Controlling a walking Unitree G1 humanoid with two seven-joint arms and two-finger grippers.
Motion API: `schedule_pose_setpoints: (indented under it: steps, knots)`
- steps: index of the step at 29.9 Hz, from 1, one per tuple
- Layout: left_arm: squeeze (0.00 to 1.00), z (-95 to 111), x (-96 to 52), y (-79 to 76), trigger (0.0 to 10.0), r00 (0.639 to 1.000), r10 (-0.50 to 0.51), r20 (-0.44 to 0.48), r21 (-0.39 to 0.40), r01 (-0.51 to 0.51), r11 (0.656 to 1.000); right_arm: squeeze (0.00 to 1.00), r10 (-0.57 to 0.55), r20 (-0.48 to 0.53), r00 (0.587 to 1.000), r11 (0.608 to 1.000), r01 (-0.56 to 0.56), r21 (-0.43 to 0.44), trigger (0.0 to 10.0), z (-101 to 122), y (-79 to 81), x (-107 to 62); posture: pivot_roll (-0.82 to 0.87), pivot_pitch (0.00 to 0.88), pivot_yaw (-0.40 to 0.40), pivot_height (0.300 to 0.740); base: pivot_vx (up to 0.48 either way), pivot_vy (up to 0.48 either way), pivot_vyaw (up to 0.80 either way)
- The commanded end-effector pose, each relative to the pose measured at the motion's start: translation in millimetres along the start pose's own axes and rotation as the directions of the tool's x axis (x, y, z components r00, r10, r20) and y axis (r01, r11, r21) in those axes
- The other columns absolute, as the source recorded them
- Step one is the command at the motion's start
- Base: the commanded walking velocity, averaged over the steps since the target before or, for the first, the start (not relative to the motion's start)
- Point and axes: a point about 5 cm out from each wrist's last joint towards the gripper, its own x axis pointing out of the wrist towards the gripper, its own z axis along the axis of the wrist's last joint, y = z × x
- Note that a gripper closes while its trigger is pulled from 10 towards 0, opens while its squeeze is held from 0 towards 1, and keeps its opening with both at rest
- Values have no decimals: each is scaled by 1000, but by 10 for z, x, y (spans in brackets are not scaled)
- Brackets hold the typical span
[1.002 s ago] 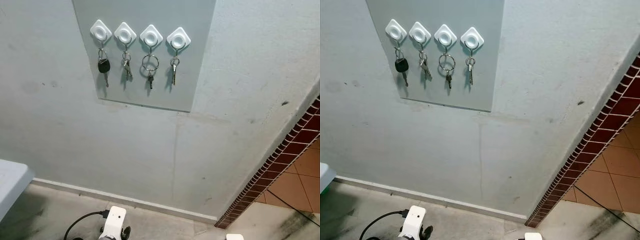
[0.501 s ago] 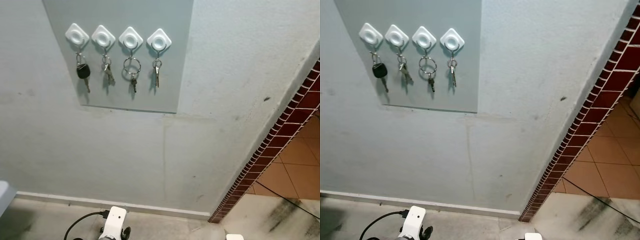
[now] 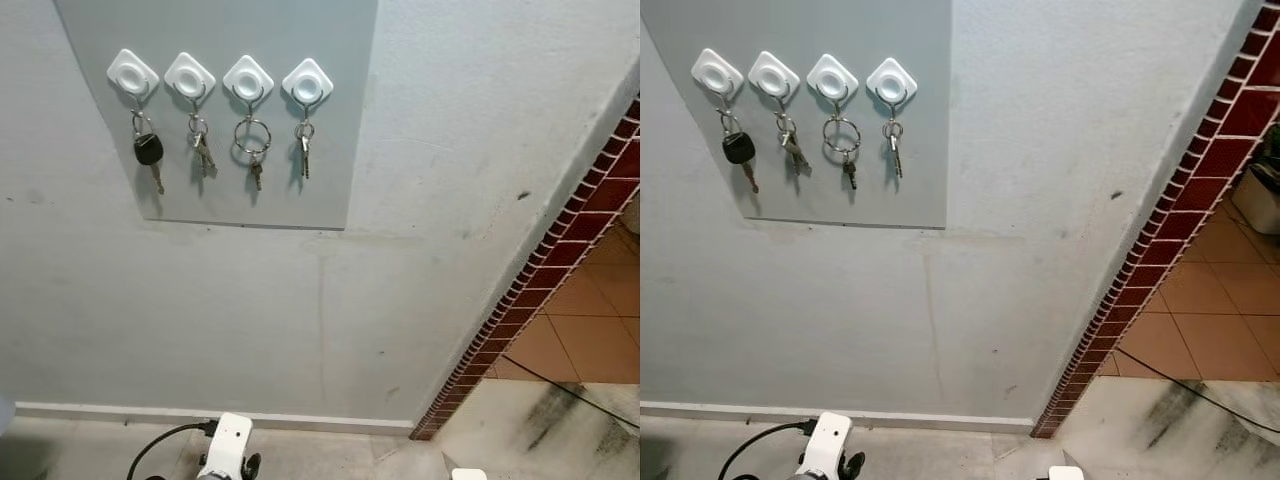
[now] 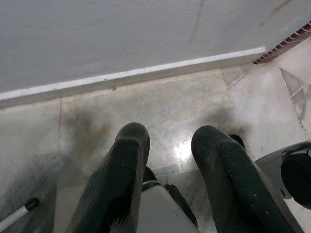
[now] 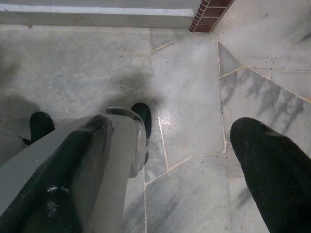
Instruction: Hang keys on a hook
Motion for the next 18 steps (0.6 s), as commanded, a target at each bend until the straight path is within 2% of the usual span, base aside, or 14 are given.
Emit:
schedule_pose_setpoints:
  steps: [1,8,10,18]
  knots:
    - [0,-9,-4,16,10000,1000,-2,-6,5,2,1000,0,1,-37,999,1000,-1,-2,10000,-87,2,-18,62,0,1,736,0,0,-594]
    - [0,-10,-4,16,10000,1000,-2,-6,5,2,1000,0,1,-38,999,1000,-1,-1,10000,-90,2,-18,62,0,1,736,0,0,-594]
    - [0,-20,-6,10,10000,1000,-13,-10,-6,13,1000,0,4,-35,999,1000,-3,26,10000,-98,18,-20,60,0,2,736,0,-441,0]
    - [0,-21,-5,10,10000,1000,-9,-13,2,9,1000,0,3,-35,999,999,-2,35,10000,-97,18,-19,60,0,1,736,0,-427,0]
